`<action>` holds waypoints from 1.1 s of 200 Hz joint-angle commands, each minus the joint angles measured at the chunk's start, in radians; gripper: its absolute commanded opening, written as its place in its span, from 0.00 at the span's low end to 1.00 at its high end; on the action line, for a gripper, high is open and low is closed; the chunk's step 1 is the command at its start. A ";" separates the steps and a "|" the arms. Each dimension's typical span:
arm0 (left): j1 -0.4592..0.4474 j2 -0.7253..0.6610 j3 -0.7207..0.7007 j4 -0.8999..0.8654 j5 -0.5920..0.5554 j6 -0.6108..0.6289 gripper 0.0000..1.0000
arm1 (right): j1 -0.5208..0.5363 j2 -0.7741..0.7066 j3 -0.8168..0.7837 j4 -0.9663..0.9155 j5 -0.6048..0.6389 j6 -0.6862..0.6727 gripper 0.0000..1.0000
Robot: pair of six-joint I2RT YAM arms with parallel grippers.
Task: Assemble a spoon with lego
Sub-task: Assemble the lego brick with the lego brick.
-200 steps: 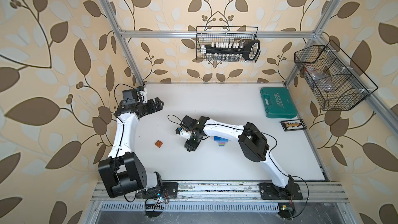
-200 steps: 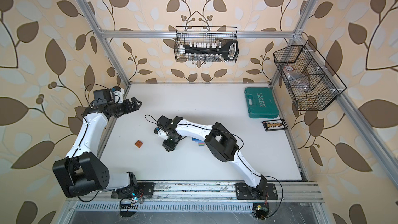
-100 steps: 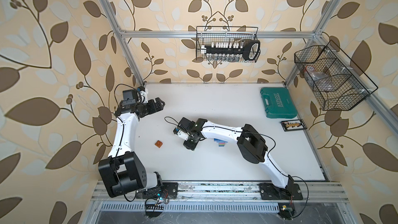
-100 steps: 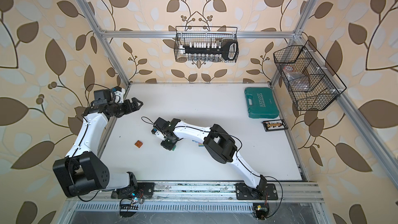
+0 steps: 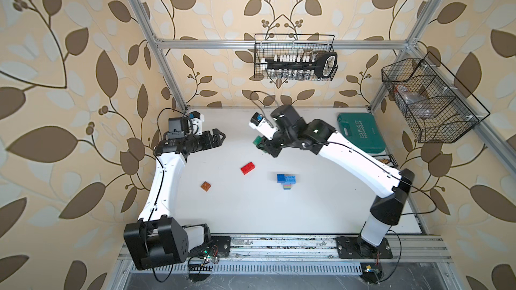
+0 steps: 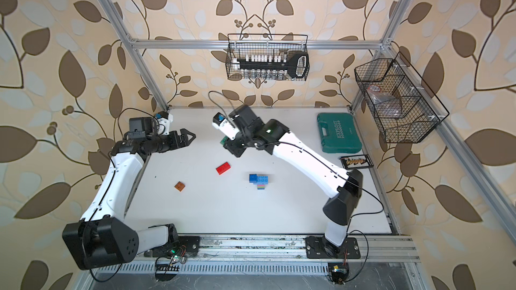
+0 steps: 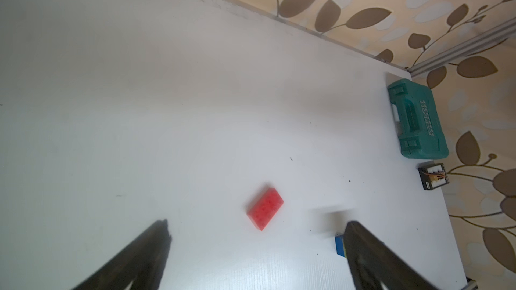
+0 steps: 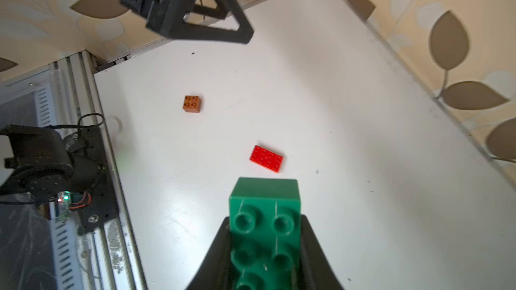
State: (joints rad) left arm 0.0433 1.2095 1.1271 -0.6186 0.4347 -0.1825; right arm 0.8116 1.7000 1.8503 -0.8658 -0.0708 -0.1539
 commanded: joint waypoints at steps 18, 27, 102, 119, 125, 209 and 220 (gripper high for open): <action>-0.213 -0.069 -0.152 0.135 -0.053 -0.210 0.99 | -0.097 -0.123 -0.248 -0.217 0.043 -0.241 0.00; -0.261 -0.060 -0.176 0.166 -0.059 -0.241 0.99 | -0.101 -0.168 -0.312 -0.206 0.035 -0.272 0.00; -0.524 -0.006 -0.348 0.420 -0.100 -0.444 0.99 | -0.101 -0.260 -0.552 -0.181 0.001 -0.506 0.00; -0.549 0.007 -0.375 0.447 -0.094 -0.476 0.99 | -0.101 -0.237 -0.558 -0.162 -0.046 -0.524 0.00; -0.562 0.011 -0.385 0.460 -0.092 -0.488 0.99 | -0.101 -0.230 -0.555 -0.156 -0.070 -0.526 0.00; -0.634 0.011 -0.547 0.674 -0.078 -0.616 0.99 | -0.101 -0.080 -0.473 -0.144 -0.120 -0.636 0.00; -0.634 0.000 -0.572 0.712 -0.074 -0.625 0.99 | -0.101 -0.071 -0.472 -0.134 -0.125 -0.646 0.00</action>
State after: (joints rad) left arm -0.5781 1.2304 0.5938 -0.0265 0.3656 -0.7612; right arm 0.7067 1.6077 1.3388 -1.0027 -0.1616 -0.7498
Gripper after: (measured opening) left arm 0.989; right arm 0.280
